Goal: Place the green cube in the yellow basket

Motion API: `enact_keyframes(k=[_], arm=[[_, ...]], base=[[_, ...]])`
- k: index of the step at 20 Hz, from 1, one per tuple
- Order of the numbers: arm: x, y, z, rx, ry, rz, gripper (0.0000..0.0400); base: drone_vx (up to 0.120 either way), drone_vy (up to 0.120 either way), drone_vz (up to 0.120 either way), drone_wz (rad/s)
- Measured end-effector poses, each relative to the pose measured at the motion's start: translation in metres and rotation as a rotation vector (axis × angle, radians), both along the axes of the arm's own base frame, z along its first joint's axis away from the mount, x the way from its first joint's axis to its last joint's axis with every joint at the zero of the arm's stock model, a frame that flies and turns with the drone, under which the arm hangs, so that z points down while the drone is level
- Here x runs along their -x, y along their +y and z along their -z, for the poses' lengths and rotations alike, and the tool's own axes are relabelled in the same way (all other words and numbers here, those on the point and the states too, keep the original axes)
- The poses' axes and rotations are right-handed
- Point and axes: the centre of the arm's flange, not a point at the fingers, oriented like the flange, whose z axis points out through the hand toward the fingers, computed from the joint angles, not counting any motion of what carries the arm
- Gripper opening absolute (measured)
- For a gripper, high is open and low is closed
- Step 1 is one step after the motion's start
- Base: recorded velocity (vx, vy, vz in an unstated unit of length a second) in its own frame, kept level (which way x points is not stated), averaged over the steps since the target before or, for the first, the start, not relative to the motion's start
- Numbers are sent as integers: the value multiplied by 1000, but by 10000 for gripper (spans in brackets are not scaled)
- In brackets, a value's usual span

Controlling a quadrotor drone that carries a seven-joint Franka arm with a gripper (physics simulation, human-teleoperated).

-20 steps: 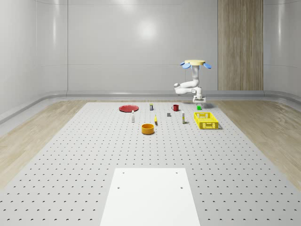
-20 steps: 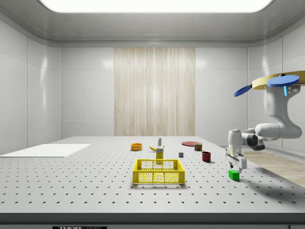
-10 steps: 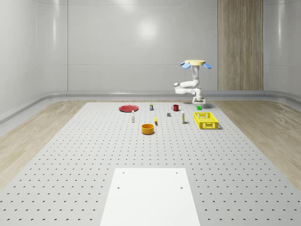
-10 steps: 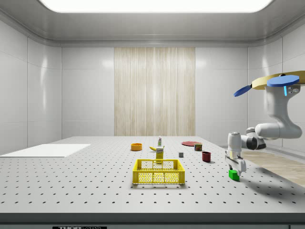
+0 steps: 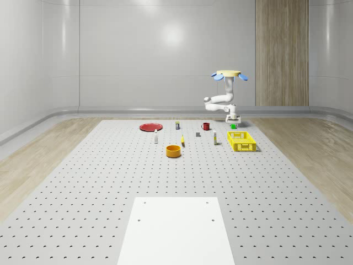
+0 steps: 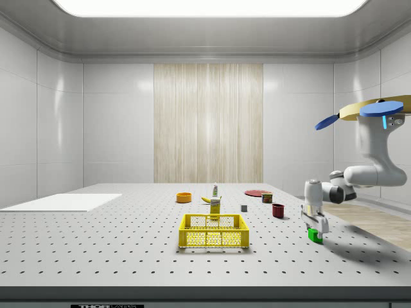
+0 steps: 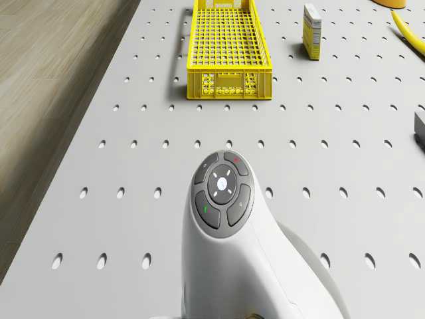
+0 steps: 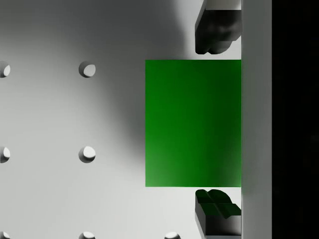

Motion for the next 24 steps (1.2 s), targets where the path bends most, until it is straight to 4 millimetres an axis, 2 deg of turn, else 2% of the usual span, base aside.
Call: enact_keyframes(k=[1,5,9,16,20,24], arm=[[0,0,-1,0,0,0,400],[-1,0,-2,0,0,0,310],[-2,0,-2,0,0,0,272],[-2,0,-1,0,0,0,254],[-2,0,10,0,0,0,251],[-2,0,25,0,0,1,251]], base=[[0,0,0,0],[0,0,0,0],[0,0,0,0],[0,0,0,0],[0,0,0,0],[40,30,110,0]])
